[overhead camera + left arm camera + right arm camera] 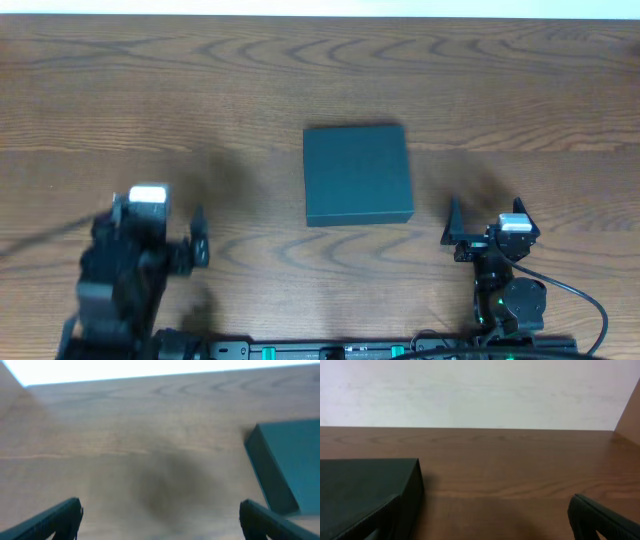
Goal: Pack container
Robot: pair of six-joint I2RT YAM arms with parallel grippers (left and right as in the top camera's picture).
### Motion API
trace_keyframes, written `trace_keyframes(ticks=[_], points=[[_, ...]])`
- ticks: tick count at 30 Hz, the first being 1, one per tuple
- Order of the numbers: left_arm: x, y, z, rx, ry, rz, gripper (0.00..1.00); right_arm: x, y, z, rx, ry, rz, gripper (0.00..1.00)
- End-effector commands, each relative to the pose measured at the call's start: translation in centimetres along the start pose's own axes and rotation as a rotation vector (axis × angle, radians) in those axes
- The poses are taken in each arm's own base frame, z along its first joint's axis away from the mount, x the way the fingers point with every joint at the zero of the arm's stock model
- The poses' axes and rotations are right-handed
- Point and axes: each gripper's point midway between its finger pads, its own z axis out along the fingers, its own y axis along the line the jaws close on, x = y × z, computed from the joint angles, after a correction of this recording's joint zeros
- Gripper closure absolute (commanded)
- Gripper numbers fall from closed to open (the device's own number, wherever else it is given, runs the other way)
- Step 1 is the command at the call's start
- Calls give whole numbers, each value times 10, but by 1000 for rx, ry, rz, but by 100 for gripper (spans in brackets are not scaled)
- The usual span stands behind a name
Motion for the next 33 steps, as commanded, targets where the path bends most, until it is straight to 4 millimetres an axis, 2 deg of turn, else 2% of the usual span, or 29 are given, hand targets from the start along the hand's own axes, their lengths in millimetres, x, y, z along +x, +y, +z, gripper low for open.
trace_keyframes(ticks=[1,3,5,7,10,12,14,17,19,21,24,27,33], points=[[21,-12,-25,86,-23,15,1,1,-3,0,13,-2,15,1],[36,-18,-31,122,-31,15,1,1,-3,0,13,-2,15,1],[46,-22,-29,139,-52,15,1,1,-3,0,13,-2,15,1],[56,-23,-20,139,-77,14,1,1,-3,0,13,-2,15,1],[61,-25,4,135,-148,12,1,1,-3,0,13,-2,15,1],[56,-27,23,134,-190,11,2,1,-3,0,13,-2,15,1],[42,-27,36,128,-287,13,2,1,-3,0,13,-2,15,1],[18,-24,46,101,-457,10,1,1,-3,0,13,-2,15,1],[9,-20,51,70,-551,-2,1,1,-3,0,13,-2,15,1],[7,-17,55,53,-591,-9,1,1,-3,0,13,-2,15,1],[16,-17,65,42,-589,-10,1,1,-3,0,13,-2,15,1],[34,-19,78,51,-537,-6,1,1,-3,0,13,-2,15,1],[60,-29,91,103,-418,16,2,1,-3,0,13,-2,15,1]])
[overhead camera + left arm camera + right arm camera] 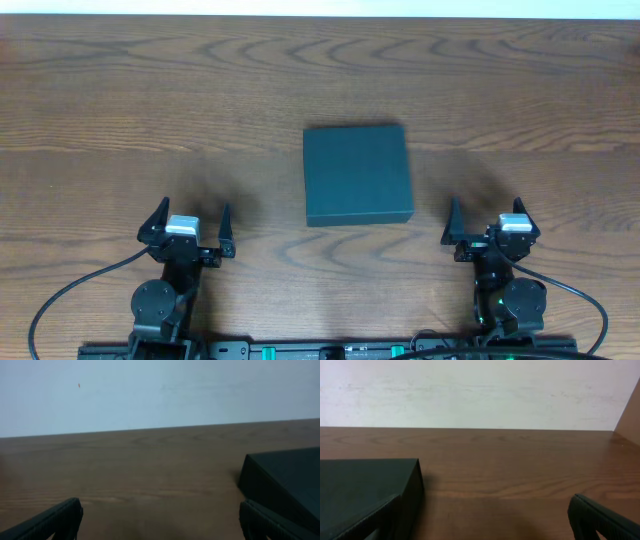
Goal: Pack container
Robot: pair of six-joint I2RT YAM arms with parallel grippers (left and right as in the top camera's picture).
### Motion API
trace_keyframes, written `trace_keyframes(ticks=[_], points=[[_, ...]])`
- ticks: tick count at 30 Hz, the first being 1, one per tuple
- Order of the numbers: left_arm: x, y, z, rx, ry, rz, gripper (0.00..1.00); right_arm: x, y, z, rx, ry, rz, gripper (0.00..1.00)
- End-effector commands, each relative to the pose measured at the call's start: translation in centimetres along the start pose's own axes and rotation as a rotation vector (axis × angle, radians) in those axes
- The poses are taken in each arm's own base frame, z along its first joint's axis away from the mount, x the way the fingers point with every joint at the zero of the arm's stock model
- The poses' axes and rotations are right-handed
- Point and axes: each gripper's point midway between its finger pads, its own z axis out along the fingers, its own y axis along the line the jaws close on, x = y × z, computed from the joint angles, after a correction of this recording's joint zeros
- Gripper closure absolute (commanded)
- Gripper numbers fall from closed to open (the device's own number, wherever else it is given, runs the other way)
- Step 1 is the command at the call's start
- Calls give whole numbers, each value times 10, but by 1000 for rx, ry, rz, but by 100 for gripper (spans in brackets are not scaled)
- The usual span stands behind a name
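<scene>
A dark teal closed box point(357, 175) lies at the middle of the wooden table; its left corner shows in the left wrist view point(285, 485) and its right end in the right wrist view point(365, 490). My left gripper point(188, 218) rests low near the front edge, left of the box, open and empty. On the box's right my right gripper point(487, 220) is open too, with nothing between its fingers.
Wooden table point(150, 90) stretches all round the box. A pale wall point(480, 390) stands behind the far edge. Cables point(60, 300) trail from both arm bases at the front edge.
My left arm was raised and further left, looking down at the table; now it sits low at the front edge, looking level across the table. Right arm and box unchanged.
</scene>
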Motion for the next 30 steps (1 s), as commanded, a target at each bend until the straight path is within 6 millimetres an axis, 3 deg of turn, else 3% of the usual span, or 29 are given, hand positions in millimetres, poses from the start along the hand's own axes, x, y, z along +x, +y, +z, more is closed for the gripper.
trace_keyframes(ticks=[1,12,30], points=[[16,-10,-1,59,60,19,1,1,-3,0,13,-1,15,1],[12,-41,-5,238,35,42,2,1,-3,0,13,-1,15,1],[11,-40,-5,237,35,41,1,1,-3,0,13,-1,15,1]])
